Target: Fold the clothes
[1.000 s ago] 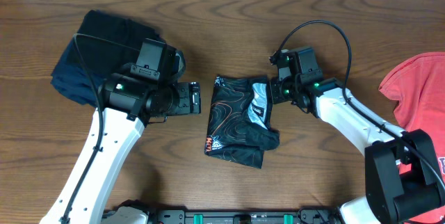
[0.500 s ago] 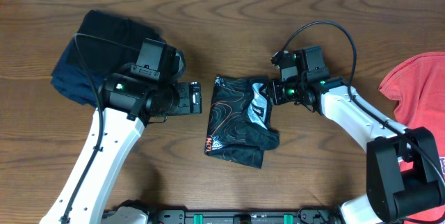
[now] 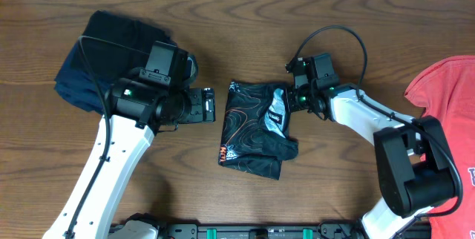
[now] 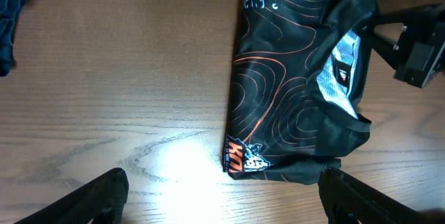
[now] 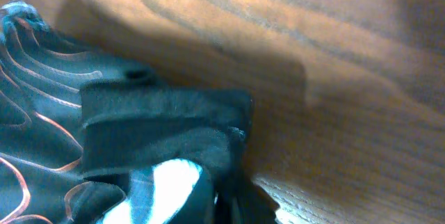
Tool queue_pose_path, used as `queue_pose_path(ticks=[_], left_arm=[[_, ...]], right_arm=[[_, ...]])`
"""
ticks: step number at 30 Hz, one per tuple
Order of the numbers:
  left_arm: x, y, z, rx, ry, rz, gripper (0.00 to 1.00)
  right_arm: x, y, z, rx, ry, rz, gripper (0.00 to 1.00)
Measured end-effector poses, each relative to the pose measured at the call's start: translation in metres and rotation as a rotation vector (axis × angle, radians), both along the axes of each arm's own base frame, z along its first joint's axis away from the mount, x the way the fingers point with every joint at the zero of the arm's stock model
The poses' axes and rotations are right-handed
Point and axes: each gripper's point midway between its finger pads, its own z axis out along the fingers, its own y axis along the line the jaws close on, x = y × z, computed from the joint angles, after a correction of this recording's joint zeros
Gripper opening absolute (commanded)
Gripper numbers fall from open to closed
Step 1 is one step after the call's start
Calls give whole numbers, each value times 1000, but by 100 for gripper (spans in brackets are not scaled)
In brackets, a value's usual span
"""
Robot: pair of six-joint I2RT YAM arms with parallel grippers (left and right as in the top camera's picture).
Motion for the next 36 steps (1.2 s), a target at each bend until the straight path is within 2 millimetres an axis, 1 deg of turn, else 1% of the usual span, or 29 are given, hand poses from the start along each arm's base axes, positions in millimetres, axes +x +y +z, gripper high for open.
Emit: queue_pose_path(ticks=[2,3,4,5,6,7,9,11,13,16,17,19,21,22,25,26,29,31,33,36], left_arm=[[0,0,0,0,1,0,90],[0,0,0,0,2,0,90],[0,0,0,0,2,0,90],[0,0,0,0,1,0,91],[0,0,0,0,1,0,91],[0,0,0,0,0,0,91],[0,0,0,0,-1,0,91],[0,0,0,-1,-2,0,90],[0,0,0,-1,-2,0,91],[0,0,0,0,-2,-1,91],[0,0,0,0,-2,-2,91],[0,0,0,1,-2,-5,91],[-1,0,0,3,1,-7,91],[-2,1,-1,4,6,-8,91],[-5,2,-2,9,20,-8,91],[-6,2,-2,10,22,-8,91],[-8,3,-3,13,32,-8,91],[-8,3,-3,14,33,-8,91],[-8,3,-3,14,35,-8,91],[-10,3,-4,17,43,-8,91]], right_arm=[[0,-4,1,0,7,-9,1],[2,-9,2,2,4,-19,6],[4,-14,4,5,2,-35,19],[8,-24,8,10,-3,-60,28],[10,-30,11,15,-5,-77,32],[13,-41,16,23,-11,-96,37],[14,-55,22,36,0,-133,41],[9,-62,24,50,28,-146,44],[3,-60,24,70,51,-130,38],[-4,-43,31,156,65,-57,36],[-7,-38,34,187,69,-34,34],[-17,-27,38,247,102,10,33],[-36,-19,38,288,184,37,34],[-49,-15,36,298,239,51,33],[-83,-7,31,284,368,90,38],[-94,-5,28,260,401,108,38],[-112,0,20,175,438,154,37],[-120,4,15,120,437,191,32],[-129,10,9,72,433,235,18],[-143,16,5,29,453,270,6]])
